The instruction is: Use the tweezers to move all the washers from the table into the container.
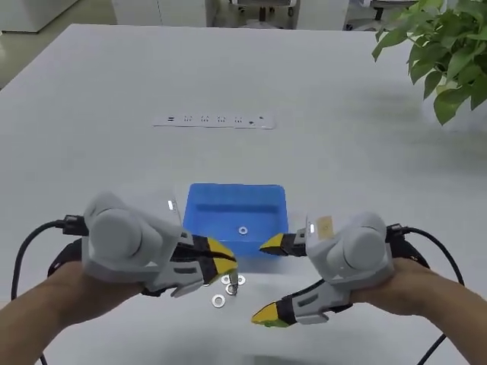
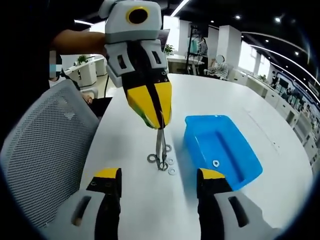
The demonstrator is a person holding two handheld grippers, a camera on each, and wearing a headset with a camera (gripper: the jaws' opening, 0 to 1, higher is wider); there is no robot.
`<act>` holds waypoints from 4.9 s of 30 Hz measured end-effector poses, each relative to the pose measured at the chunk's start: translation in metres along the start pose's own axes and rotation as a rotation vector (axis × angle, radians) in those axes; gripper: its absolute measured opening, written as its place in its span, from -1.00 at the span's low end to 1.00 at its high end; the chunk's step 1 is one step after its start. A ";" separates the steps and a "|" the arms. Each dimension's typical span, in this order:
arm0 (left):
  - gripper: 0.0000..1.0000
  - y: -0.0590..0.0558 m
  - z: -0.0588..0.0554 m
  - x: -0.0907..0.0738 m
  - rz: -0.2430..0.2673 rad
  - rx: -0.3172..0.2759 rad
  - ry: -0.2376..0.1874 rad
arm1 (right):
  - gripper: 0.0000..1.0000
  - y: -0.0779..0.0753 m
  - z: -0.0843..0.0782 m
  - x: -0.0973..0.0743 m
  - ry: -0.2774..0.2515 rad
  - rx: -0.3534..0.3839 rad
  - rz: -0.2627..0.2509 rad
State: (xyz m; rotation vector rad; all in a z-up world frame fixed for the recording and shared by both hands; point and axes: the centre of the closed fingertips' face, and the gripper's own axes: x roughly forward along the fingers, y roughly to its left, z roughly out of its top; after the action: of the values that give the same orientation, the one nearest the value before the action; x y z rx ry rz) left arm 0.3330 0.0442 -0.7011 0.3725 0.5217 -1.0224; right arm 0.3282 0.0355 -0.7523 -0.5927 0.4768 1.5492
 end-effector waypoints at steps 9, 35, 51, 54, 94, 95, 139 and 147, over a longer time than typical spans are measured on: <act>-0.89 -0.001 0.000 -0.001 -0.008 0.007 0.007 | -0.07 -0.002 0.004 0.011 0.022 -0.068 0.041; -0.89 -0.002 0.000 0.000 -0.025 0.021 0.025 | -0.69 -0.001 0.004 0.035 0.122 -0.246 0.168; -0.89 -0.002 0.000 0.003 -0.032 0.021 0.026 | -0.75 0.002 0.002 0.037 0.133 -0.249 0.194; -0.89 -0.001 0.000 0.002 -0.030 0.021 0.028 | -0.75 0.003 0.003 0.039 0.136 -0.254 0.198; -0.40 0.009 0.003 -0.013 0.024 -0.042 -0.029 | -0.82 0.003 0.010 0.029 0.149 -0.252 0.204; -0.38 0.009 0.003 -0.014 0.025 -0.041 -0.030 | -0.82 0.003 0.011 0.028 0.149 -0.253 0.204; 0.81 0.017 0.005 -0.032 0.080 -0.120 -0.124 | -0.82 -0.049 0.057 -0.008 0.121 -0.271 0.150; 0.89 0.020 0.006 -0.033 0.083 -0.127 -0.131 | -0.82 -0.064 0.059 -0.005 0.107 -0.255 0.128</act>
State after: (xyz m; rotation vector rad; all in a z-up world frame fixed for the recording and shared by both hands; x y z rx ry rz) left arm 0.3380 0.0732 -0.6761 0.2105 0.4467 -0.9217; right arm 0.3868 0.0727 -0.6996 -0.8586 0.4070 1.7204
